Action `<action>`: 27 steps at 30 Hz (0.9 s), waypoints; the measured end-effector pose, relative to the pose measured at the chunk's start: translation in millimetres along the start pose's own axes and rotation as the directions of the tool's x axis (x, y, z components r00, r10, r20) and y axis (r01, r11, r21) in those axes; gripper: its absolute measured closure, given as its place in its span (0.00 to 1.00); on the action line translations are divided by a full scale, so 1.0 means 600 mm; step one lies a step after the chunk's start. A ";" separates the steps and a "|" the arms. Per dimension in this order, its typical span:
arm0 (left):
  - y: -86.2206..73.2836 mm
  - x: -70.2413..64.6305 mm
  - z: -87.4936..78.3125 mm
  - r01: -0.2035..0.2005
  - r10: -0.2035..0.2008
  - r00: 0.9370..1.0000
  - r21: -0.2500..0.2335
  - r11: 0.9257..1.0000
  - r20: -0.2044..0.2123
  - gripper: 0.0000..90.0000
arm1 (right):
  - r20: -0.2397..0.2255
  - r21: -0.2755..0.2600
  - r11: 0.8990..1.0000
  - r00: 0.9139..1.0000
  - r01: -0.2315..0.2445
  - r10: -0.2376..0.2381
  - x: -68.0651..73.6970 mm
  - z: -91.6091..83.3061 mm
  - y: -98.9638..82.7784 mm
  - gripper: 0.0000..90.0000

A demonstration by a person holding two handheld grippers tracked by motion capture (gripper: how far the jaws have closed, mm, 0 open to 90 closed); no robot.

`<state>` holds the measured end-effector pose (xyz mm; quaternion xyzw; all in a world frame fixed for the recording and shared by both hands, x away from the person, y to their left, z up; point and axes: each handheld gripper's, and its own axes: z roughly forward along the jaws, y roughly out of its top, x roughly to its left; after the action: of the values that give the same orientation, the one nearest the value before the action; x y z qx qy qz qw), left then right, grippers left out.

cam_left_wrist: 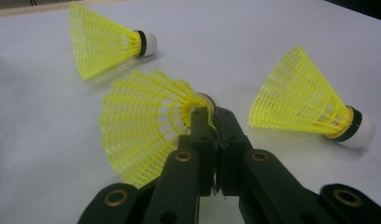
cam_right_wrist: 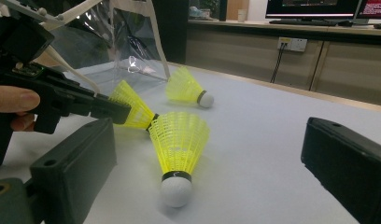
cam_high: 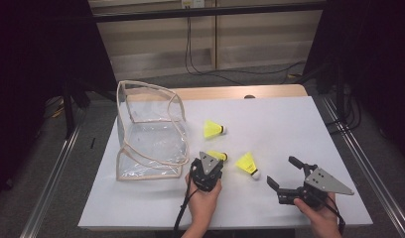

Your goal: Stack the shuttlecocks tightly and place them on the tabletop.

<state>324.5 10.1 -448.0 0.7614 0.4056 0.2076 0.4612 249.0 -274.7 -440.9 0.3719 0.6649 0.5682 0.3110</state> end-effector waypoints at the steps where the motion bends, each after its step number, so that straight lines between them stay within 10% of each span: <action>1: 0.004 -0.002 -0.001 0.001 -0.001 1.000 -0.003 1.000 -0.003 0.98 | -0.001 -0.001 1.000 1.000 -0.001 0.001 0.000 0.000 0.000 0.03; 13: 0.049 -0.003 -0.005 -0.004 0.004 1.000 -0.043 0.999 -0.008 0.97 | -0.002 -0.002 1.000 1.000 -0.002 0.002 0.001 -0.001 0.001 0.03; 27: 0.084 0.008 0.008 0.081 -0.079 0.996 -0.054 0.995 0.040 0.98 | 0.001 -0.008 1.000 1.000 0.001 -0.001 0.000 -0.002 0.001 0.03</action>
<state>352.0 -1.2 -406.6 0.7352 0.4212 0.1855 0.4976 248.4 -275.4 -440.2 0.3707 0.6625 0.5705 0.3132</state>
